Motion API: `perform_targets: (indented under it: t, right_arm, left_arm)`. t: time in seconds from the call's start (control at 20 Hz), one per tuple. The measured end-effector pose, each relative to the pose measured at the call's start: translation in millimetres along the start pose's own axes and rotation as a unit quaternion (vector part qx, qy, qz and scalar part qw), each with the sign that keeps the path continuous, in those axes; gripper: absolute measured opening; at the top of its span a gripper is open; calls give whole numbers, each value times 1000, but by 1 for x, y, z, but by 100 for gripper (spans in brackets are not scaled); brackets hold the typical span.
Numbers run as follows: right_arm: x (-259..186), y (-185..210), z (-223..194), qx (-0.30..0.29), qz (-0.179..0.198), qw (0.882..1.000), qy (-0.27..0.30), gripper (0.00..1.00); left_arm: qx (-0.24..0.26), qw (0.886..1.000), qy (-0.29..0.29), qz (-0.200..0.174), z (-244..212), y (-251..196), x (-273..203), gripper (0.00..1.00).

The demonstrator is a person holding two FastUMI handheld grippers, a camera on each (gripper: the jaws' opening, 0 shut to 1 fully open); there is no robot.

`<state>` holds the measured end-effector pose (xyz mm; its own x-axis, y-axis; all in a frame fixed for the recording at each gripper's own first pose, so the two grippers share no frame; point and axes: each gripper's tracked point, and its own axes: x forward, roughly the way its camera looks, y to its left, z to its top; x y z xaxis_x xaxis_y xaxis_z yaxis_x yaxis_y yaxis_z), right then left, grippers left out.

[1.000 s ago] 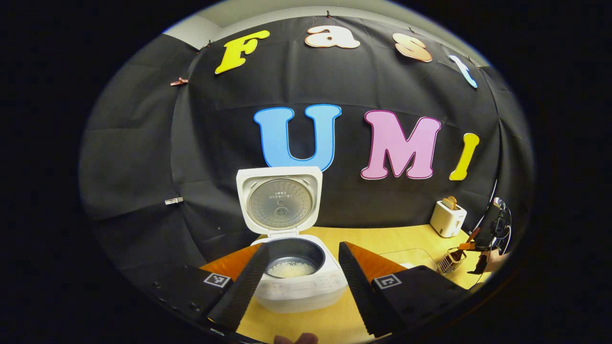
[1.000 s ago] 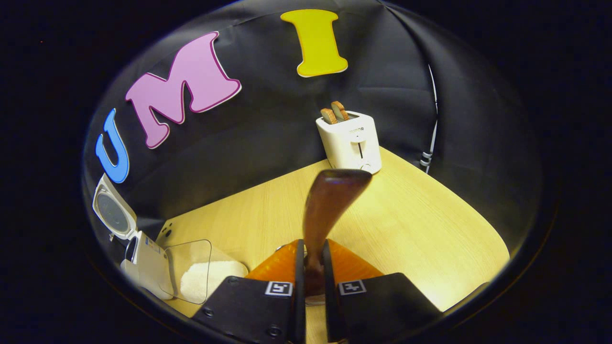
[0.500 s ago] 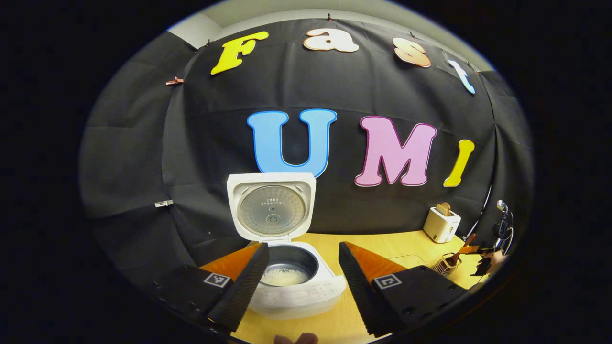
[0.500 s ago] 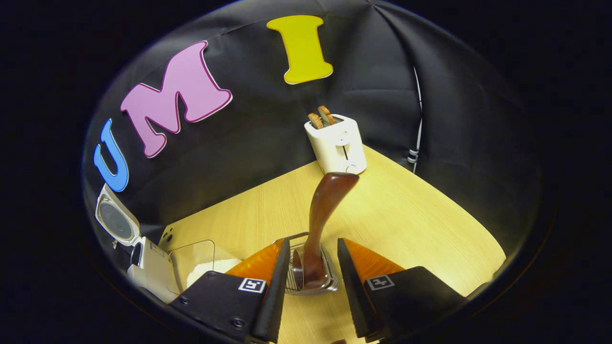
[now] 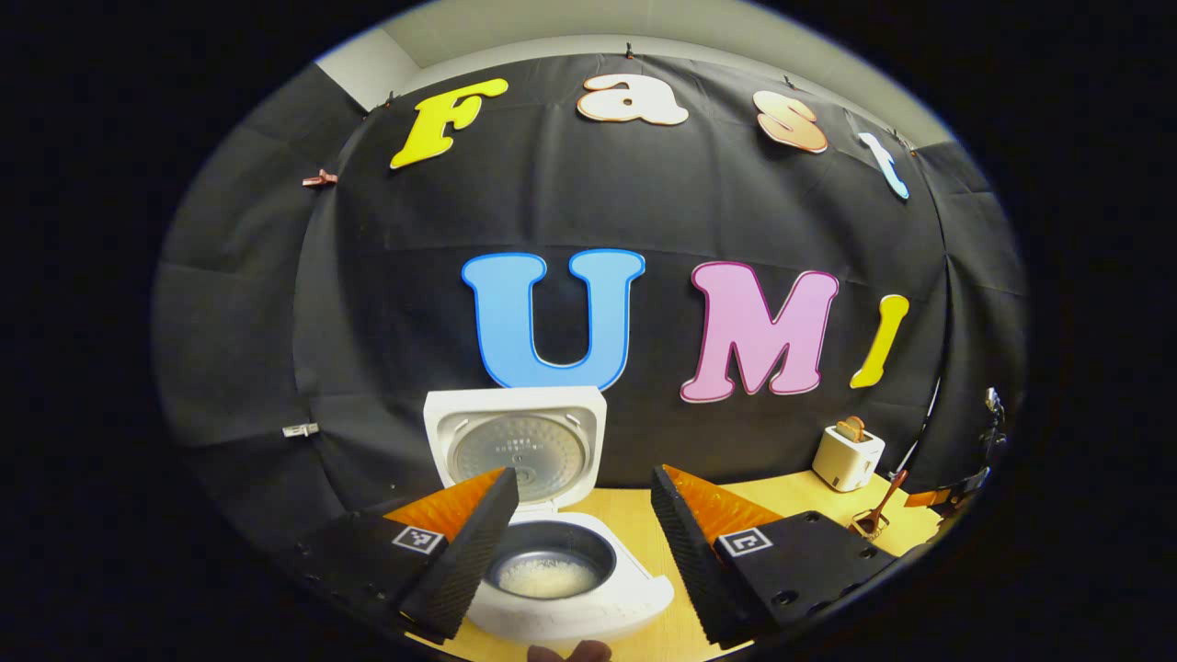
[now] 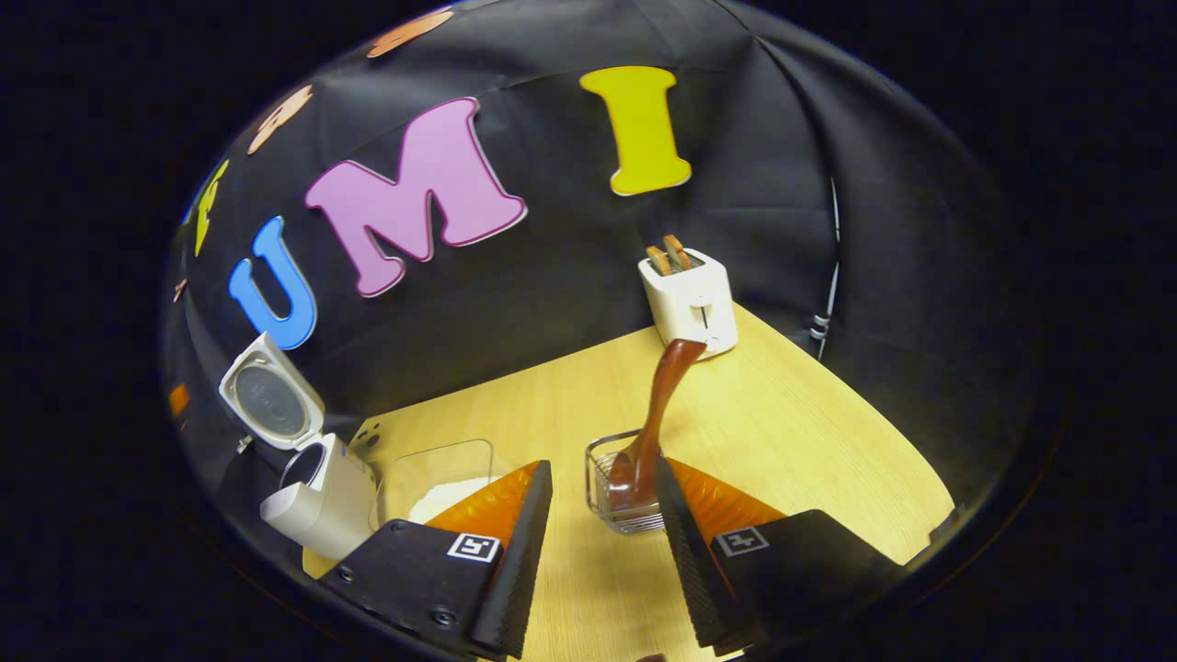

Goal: Close the left gripper, press the button to open the rice cooker; take a wooden spoon from the chopstick holder with the right hand, scoop a spoonful of rice and pour it into the rice cooker, then put the wooden spoon back into the chopstick holder.

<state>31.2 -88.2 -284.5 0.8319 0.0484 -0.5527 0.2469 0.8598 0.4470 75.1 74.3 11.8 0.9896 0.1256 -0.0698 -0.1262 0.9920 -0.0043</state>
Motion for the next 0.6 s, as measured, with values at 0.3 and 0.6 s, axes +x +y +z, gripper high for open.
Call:
perform_targets:
  t: [0.3,0.6]
  right_arm:
    - [-36,53,-8,-124,55,991,12,70]
    - [-55,75,-5,-144,56,988,-2,71]
  left_arm:
    - [-6,999,-27,21,47,37,67,93]
    - [-4,998,-51,33,74,53,134,93]
